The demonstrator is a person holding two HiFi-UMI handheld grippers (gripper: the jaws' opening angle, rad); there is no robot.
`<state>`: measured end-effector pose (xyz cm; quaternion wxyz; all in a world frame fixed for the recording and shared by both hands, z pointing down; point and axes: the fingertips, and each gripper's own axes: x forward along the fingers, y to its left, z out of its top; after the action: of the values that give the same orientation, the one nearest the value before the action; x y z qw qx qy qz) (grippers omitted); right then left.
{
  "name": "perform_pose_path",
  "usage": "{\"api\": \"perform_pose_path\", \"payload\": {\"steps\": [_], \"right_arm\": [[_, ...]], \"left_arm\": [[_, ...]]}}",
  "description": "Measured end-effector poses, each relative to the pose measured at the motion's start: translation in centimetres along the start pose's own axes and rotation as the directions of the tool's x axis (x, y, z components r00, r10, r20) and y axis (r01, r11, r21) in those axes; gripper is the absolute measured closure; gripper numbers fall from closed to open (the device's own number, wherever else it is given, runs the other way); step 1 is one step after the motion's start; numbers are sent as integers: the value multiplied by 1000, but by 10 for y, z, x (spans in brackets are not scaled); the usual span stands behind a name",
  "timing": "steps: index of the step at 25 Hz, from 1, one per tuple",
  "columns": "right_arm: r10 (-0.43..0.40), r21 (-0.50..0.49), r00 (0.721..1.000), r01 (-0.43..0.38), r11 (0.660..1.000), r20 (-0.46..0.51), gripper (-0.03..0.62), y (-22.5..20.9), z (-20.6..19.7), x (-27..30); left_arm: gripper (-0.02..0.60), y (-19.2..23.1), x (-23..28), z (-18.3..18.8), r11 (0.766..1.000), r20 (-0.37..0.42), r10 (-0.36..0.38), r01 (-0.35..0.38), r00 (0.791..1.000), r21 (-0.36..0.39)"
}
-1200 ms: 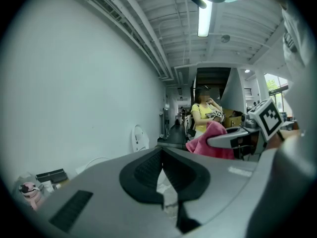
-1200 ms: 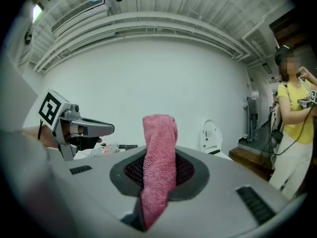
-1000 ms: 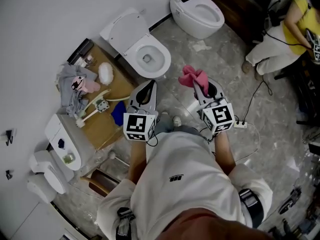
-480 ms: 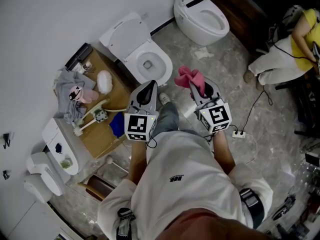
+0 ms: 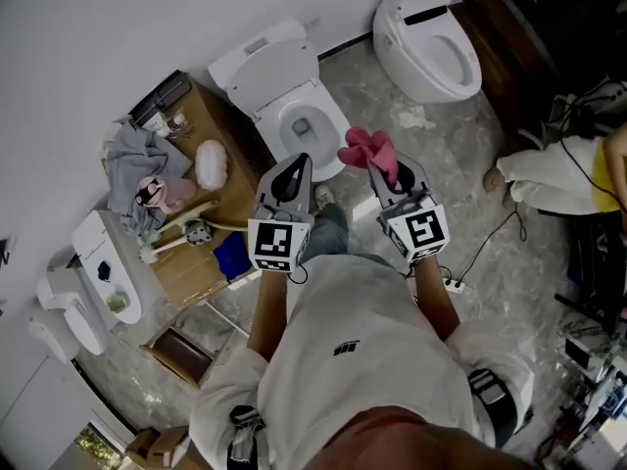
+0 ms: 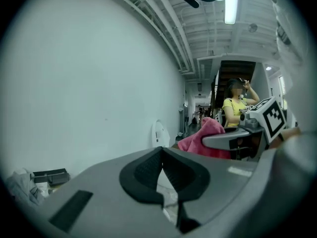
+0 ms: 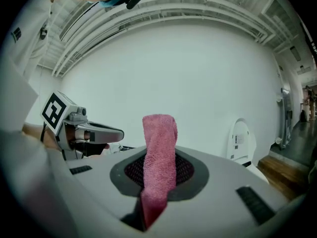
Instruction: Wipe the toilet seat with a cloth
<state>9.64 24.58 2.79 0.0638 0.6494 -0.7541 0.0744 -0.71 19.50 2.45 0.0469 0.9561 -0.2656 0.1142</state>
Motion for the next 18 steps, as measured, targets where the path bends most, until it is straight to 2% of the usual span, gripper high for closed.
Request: {"api": "perform_pose_path", "payload": {"steps": [7, 18], "right_arm": [[50, -22, 996, -51, 998, -69, 545, -22, -13, 82], [125, 18, 977, -124, 992, -175, 543, -53, -67, 149]], "left_arm": [[571, 61, 49, -23, 997, -33, 53, -55, 998, -57], [571, 95, 105, -62, 987, -82, 94, -104, 992, -119]]}}
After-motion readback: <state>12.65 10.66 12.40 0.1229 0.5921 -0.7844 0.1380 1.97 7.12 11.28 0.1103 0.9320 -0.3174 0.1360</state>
